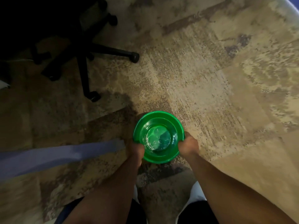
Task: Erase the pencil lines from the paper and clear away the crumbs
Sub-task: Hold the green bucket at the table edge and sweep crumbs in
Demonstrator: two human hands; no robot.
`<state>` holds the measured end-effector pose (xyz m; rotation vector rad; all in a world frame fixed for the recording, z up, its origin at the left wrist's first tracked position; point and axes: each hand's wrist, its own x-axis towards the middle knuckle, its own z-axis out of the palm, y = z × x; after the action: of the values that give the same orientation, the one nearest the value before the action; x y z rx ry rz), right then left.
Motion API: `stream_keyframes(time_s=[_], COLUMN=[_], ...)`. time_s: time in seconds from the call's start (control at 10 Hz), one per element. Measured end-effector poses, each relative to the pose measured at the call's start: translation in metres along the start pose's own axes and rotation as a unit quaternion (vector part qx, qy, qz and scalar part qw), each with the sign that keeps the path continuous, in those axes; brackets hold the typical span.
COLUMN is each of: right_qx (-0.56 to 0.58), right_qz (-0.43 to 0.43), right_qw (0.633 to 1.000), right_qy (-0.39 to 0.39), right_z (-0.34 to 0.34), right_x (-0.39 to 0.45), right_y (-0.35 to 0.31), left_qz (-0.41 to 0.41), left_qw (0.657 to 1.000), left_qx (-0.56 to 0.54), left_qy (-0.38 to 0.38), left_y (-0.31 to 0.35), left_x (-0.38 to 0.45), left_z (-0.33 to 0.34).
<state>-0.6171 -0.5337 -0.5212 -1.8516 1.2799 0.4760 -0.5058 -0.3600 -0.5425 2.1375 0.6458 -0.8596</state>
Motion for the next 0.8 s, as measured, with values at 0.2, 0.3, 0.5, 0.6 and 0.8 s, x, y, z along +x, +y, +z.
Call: stream_keyframes(time_s=[0.2,0.3,0.5,0.6,0.8], right_qx=[0.031,0.036,0.043,0.036,0.047], right_qz=[-0.006,-0.011,-0.01,0.002,-0.005], right_qw=[0.999,0.999,0.997,0.996,0.99], right_qy=[0.025,0.038,0.061,0.077,0.131], right_z=[-0.053,-0.089,-0.165,-0.202,-0.263], right_x=[-0.055,-0.092,-0.176,-0.216,-0.288], right_y=[-0.019,-0.036,-0.08,-0.104,-0.159], left_qz=[0.051,0.063,0.077,0.096,0.146], left_qw=[0.998,0.997,0.996,0.994,0.987], left_qx=[0.043,0.037,0.038,0.036,0.033], left_qy=[0.018,0.004,-0.026,-0.039,-0.062], left_y=[0.044,0.062,0.114,0.141,0.207], left_x=[-0.089,-0.131,-0.225,-0.27,-0.34], left_z=[-0.034,-0.055,-0.107,-0.136,-0.202])
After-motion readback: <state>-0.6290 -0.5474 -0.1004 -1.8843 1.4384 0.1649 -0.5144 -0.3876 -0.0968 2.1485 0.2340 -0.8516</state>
